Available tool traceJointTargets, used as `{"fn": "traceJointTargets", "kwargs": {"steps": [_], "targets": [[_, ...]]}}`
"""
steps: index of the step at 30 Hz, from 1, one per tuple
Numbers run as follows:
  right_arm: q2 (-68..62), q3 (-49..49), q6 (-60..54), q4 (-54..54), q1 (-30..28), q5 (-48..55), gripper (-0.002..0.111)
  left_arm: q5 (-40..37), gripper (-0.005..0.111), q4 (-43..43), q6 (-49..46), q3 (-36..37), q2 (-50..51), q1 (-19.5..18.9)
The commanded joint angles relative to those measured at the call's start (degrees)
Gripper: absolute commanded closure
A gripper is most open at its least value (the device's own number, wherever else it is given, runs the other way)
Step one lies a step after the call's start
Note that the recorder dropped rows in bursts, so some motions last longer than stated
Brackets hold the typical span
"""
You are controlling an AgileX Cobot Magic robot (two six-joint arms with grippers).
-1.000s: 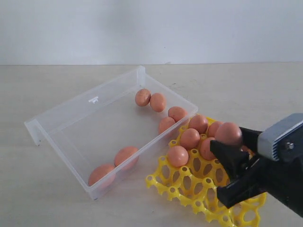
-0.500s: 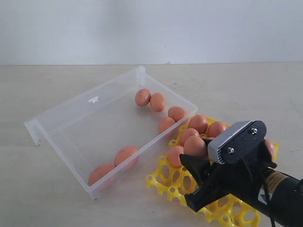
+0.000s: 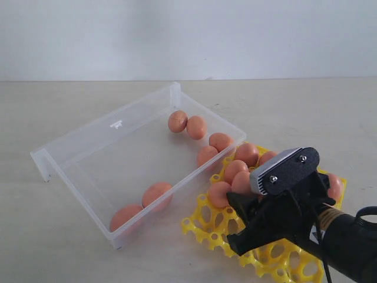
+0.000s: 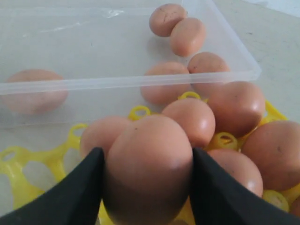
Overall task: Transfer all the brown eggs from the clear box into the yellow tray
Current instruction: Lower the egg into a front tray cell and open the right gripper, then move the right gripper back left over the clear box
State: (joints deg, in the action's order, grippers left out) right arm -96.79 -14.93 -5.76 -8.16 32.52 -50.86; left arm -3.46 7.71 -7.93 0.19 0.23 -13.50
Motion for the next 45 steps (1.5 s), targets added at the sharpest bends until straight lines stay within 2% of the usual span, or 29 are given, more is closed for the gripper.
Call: {"fn": "traceJointTargets", "kwargs": {"steps": [1, 7, 9, 15, 19, 32, 35, 38, 39, 42, 45], "targets": [[0.1, -0.2, -2.1, 0.1, 0.0, 2.7, 0.108, 0.4, 0.103, 0.0, -0.1, -0.2, -0.2, 0.0], [0.1, -0.2, -4.0, 0.1, 0.0, 1.9, 0.106, 0.4, 0.103, 0.0, -0.1, -0.2, -0.2, 0.0], [0.1, -0.2, -4.2, 0.1, 0.0, 2.1, 0.100, 0.4, 0.103, 0.0, -0.1, -0.2, -0.2, 0.0], [0.1, -0.2, -5.3, 0.0, 0.0, 2.6, 0.071, 0.4, 0.103, 0.0, -0.1, -0.2, -0.2, 0.0], [0.1, -0.2, -5.3, -0.1, 0.0, 2.6, 0.061, 0.4, 0.103, 0.0, -0.1, -0.2, -0.2, 0.0], [0.3, -0.2, -5.3, -0.5, 0.0, 0.5, 0.061, 0.4, 0.103, 0.0, -0.1, -0.2, -0.2, 0.0], [3.4, -0.2, -5.3, -6.7, 0.0, -17.0, 0.061, 0.4, 0.103, 0.0, -0.1, -0.2, -0.2, 0.0], [9.9, -3.0, -5.5, -20.1, 0.0, -19.1, 0.061, 0.4, 0.103, 0.0, -0.1, -0.2, -0.2, 0.0], [11.4, -3.8, -5.5, -21.6, 0.0, -19.1, 0.061, 0.4, 0.103, 0.0, -0.1, -0.2, -0.2, 0.0], [12.5, -5.6, -5.5, -17.6, 0.0, -9.9, 0.061, 0.4, 0.103, 0.0, -0.1, -0.2, -0.2, 0.0], [12.5, -9.5, -4.2, -12.4, 0.0, 5.6, 0.062, 0.4, 0.103, 0.0, -0.1, -0.2, -0.2, 0.0]]}}
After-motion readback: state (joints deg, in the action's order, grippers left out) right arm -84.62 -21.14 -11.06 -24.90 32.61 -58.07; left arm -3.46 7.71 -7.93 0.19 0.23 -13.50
